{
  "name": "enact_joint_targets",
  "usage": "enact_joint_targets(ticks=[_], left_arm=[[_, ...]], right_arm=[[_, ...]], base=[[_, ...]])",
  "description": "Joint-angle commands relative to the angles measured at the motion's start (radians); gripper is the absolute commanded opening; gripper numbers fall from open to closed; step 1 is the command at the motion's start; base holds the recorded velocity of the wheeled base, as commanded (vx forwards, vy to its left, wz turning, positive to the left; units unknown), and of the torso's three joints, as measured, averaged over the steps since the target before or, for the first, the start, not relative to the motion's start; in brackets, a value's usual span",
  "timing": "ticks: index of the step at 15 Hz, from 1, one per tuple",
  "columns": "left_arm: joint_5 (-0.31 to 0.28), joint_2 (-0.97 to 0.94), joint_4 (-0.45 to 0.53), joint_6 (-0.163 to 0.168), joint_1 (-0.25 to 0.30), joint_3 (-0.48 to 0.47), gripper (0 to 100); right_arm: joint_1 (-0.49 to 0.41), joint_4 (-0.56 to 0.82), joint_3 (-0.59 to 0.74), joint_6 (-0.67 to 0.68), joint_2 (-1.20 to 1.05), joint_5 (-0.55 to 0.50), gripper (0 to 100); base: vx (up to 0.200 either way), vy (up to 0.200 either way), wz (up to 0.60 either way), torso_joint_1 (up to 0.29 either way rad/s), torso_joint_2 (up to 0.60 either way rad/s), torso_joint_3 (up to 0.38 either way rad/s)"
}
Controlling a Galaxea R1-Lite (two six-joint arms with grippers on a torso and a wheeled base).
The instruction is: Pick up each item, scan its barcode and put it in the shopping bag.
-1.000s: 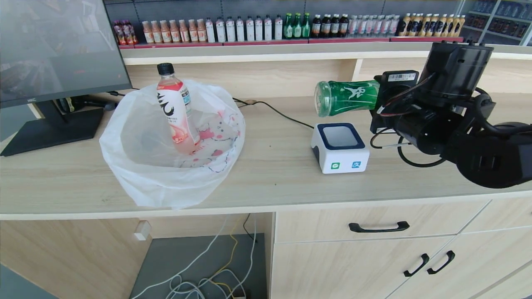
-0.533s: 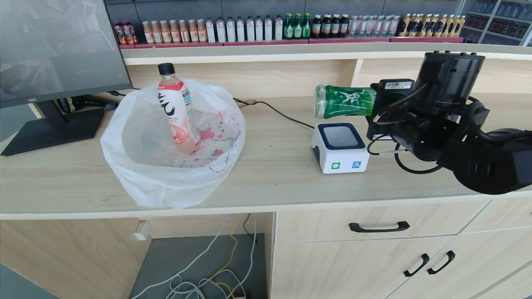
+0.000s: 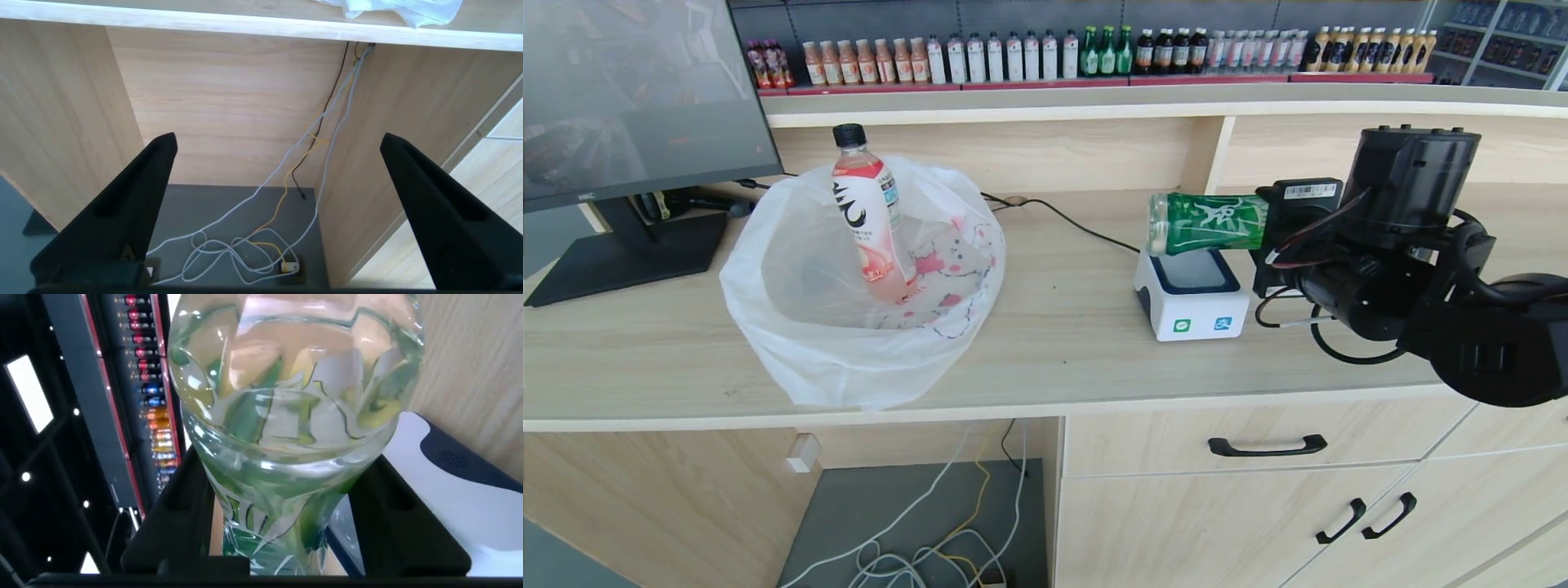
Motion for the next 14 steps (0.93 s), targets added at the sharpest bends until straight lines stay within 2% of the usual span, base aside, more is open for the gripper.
enact_joint_targets(ticks=[1,14], left_arm=[[0.000,0.000,0.000,0.000,-0.001,0.000,100],[0.000,0.000,0.000,0.000,0.000,0.000,100]], right_arm=[[0.002,0.000,0.002,0.001,-0.010,0.000,0],[0.011,0.002,0.025,-0.001,-0.026,0.000,0]], base=[[0.000,0.000,0.00,0.000,0.00,0.000],[0.000,0.000,0.00,0.000,0.00,0.000]])
